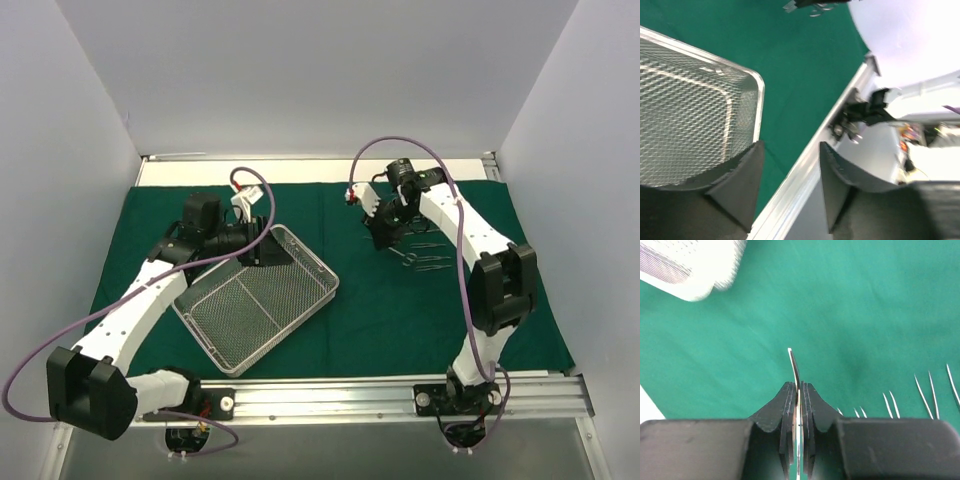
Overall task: Open and lay out the surgical kit
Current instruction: Adjust the medical item.
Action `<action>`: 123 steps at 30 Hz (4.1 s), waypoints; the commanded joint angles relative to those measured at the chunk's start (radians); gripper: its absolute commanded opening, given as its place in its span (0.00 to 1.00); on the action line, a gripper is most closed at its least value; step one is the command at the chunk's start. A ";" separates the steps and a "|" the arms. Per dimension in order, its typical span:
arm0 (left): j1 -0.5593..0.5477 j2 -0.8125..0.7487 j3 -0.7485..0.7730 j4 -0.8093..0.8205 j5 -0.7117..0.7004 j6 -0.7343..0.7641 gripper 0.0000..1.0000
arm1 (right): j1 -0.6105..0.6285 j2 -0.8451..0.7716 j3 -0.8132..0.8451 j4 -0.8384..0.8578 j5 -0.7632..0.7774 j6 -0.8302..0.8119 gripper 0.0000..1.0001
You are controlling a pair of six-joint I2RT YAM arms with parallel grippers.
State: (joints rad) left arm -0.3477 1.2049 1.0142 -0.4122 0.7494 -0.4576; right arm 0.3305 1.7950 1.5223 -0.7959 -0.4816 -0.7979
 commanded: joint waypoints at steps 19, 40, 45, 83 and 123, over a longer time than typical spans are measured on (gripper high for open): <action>-0.022 -0.025 -0.020 0.579 0.306 -0.179 0.72 | 0.265 -0.324 -0.214 0.633 -0.695 0.941 0.00; -0.054 0.019 -0.055 0.820 0.364 -0.360 0.56 | 0.234 -0.365 -0.240 0.768 -0.752 1.034 0.00; -0.057 0.045 -0.062 0.901 0.360 -0.427 0.49 | 0.232 -0.370 -0.249 0.771 -0.753 1.046 0.00; -0.054 0.067 0.233 -0.100 -0.232 -0.101 0.02 | 0.430 -0.310 0.101 0.244 0.115 0.862 1.00; -0.037 0.036 0.222 -0.077 -0.245 -0.147 0.02 | 0.578 -0.128 0.139 0.196 0.186 0.775 0.33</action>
State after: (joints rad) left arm -0.3950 1.2736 1.2133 -0.5266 0.4973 -0.5907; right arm 0.8993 1.6394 1.6276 -0.5606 -0.2958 -0.0036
